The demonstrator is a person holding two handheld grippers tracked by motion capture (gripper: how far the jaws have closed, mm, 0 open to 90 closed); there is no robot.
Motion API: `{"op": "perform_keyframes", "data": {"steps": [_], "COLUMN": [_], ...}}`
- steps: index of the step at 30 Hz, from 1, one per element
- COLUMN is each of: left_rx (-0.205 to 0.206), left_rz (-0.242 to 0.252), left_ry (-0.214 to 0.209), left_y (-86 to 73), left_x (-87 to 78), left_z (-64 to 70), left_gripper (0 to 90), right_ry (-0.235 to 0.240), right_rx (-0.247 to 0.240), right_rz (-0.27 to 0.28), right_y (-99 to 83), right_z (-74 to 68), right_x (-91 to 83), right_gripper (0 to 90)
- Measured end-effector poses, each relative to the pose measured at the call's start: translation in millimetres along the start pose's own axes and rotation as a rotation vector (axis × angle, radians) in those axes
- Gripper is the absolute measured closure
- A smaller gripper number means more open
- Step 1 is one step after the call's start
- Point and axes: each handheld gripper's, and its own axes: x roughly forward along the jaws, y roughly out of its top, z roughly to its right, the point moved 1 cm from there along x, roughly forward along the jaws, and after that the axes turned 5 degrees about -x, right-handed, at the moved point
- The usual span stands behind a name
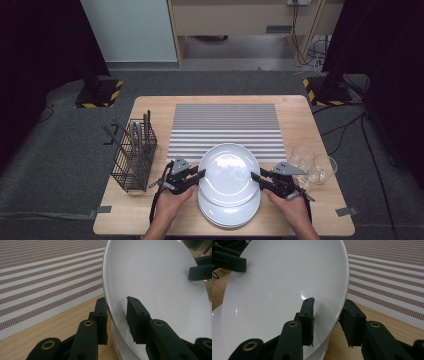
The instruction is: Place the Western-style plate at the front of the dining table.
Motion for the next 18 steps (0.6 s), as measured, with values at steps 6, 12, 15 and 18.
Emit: {"op": "perform_keyframes", "data": {"steps": [6,12,15,18], "left_rx": [-0.002,-0.006,-0.004,0.002], "left_rz": [0.017,0.034,0.044,0.045], "left_ry": [0.002,0.010,0.012,0.019], "left_y": [2.5,5.4,7.4,8.7], "left_x": [-3.4,-7.0,-9.0,-10.9], "left_z": [0.6,0.6,1.0,0.4], "left_gripper": [72.6,74.1,75.4,75.8], "right_ry": [0.001,-0.007,-0.019,-0.026], "right_rx": [0.010,-0.005,-0.013,-0.040], "right_rz": [0.026,0.045,0.053,0.059], "right_y": [3.6,11.3,17.5,23.6], "right_z": [0.5,0.2,-0.6,-1.1], "right_x": [-3.3,-7.0,-8.8,-9.5], "right_gripper": [68.6,71.8,73.1,74.1]}}
